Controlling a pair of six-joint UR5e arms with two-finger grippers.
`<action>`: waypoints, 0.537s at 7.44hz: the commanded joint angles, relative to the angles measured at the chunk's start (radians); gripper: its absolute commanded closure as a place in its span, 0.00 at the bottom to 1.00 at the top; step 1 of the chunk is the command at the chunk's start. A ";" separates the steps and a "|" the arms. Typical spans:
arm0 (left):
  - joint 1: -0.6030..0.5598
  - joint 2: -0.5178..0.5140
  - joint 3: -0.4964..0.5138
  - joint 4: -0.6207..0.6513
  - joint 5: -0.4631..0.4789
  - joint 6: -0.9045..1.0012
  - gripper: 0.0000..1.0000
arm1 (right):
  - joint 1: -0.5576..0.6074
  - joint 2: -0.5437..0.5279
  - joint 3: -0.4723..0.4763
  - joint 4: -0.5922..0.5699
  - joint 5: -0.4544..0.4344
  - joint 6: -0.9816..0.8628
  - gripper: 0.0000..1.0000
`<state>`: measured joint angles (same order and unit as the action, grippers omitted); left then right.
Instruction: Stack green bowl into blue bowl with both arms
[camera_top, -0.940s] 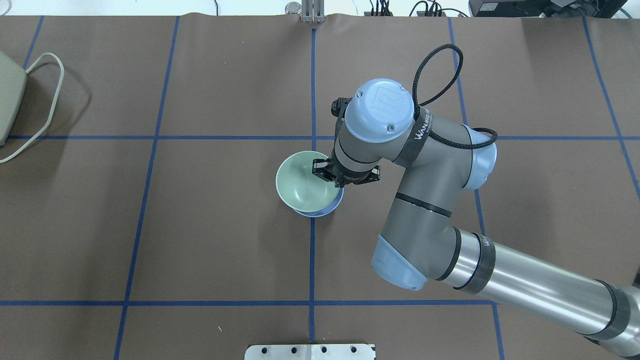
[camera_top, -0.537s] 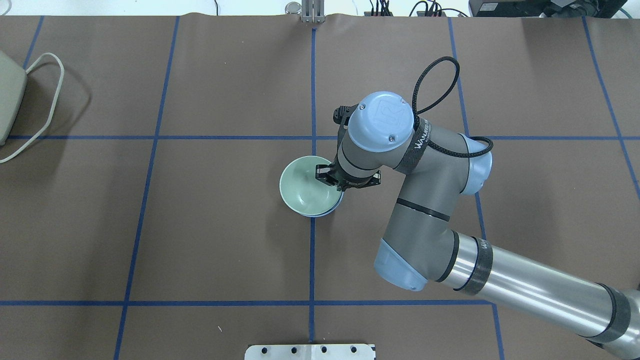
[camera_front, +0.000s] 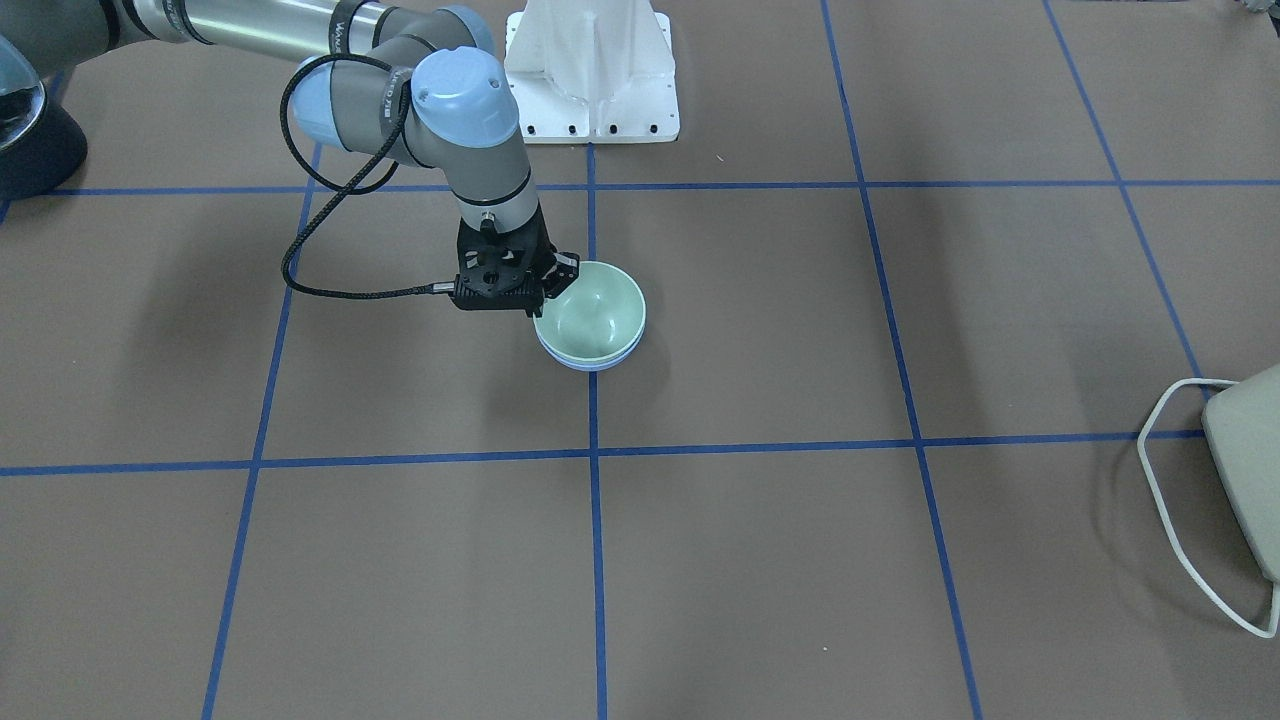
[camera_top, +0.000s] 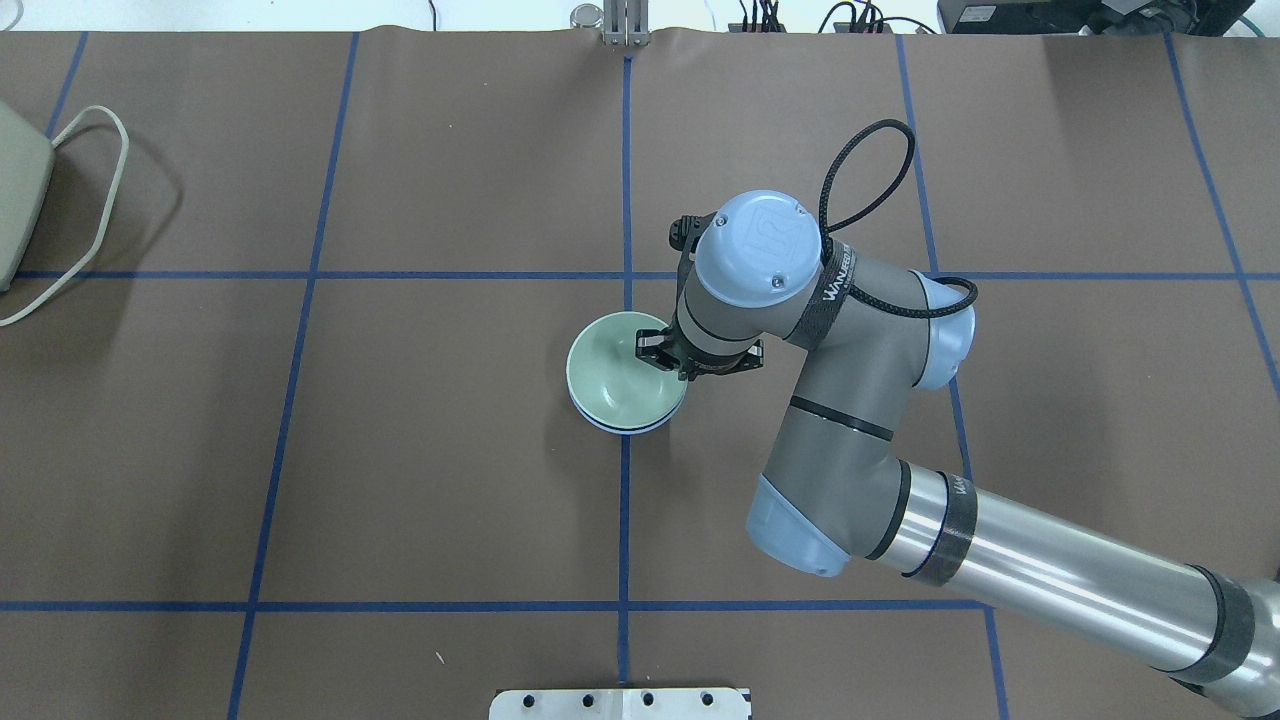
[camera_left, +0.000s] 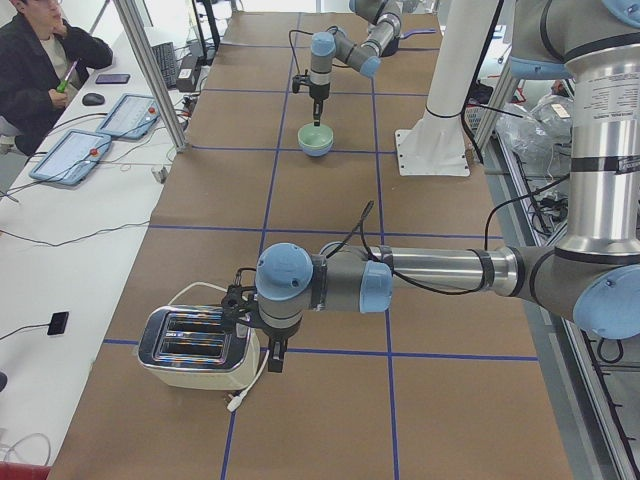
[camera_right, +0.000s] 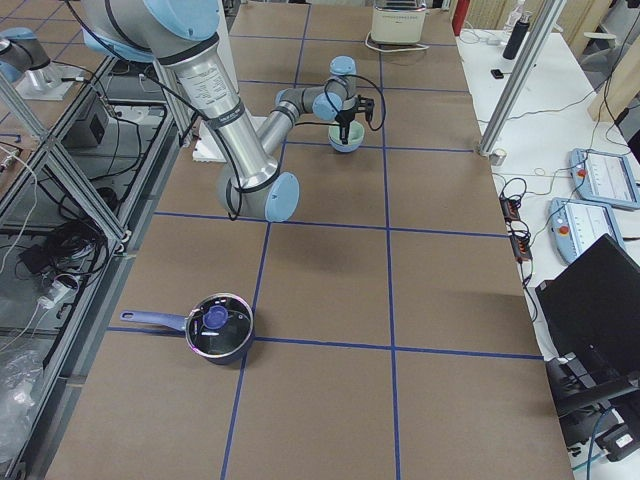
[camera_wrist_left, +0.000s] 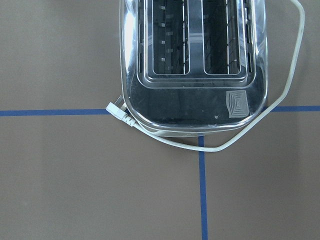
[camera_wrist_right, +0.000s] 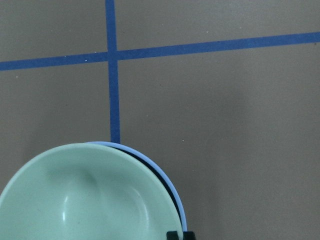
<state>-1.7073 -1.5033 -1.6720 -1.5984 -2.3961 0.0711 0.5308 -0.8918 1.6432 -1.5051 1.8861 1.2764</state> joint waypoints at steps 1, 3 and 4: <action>0.000 0.000 0.000 0.000 0.000 0.001 0.02 | -0.002 0.001 -0.002 0.000 -0.001 0.000 1.00; 0.000 0.000 0.001 0.000 0.000 0.001 0.02 | -0.006 -0.001 -0.023 0.041 -0.001 0.004 1.00; 0.000 0.000 0.001 0.000 0.000 0.001 0.02 | -0.006 -0.001 -0.022 0.043 -0.001 0.006 1.00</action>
<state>-1.7073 -1.5033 -1.6711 -1.5984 -2.3961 0.0717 0.5257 -0.8926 1.6256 -1.4721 1.8853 1.2801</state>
